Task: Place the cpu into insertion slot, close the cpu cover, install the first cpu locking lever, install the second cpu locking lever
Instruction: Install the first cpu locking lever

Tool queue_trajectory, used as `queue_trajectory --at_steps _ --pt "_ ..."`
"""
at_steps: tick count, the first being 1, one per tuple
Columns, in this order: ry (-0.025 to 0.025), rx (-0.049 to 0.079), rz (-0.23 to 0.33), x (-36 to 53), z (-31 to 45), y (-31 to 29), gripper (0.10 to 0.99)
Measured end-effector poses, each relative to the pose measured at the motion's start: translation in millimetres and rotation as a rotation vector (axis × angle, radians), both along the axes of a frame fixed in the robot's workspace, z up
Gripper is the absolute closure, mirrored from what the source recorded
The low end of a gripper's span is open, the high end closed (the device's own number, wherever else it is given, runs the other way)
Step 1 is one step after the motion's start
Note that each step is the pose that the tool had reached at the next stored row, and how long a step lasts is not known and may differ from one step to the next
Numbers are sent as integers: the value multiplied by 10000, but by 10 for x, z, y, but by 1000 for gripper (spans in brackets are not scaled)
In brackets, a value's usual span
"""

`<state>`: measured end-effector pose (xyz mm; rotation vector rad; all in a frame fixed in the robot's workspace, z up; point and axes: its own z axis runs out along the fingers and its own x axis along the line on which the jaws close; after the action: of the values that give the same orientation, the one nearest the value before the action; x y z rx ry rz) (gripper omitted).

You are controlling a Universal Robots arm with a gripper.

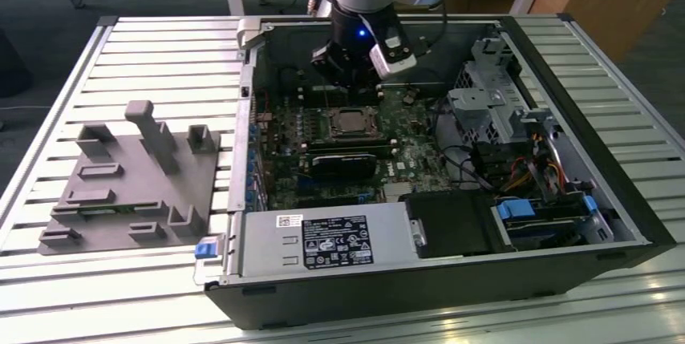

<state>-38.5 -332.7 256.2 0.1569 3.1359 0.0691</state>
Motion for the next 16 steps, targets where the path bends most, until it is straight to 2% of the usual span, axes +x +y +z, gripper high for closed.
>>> queue_trajectory --at_steps 3,8,16 --pt "-1 4 165 -37 -5 0 980" --pt "-1 4 171 -208 -7 0 980" --pt "-1 31 170 -367 -10 11 980"
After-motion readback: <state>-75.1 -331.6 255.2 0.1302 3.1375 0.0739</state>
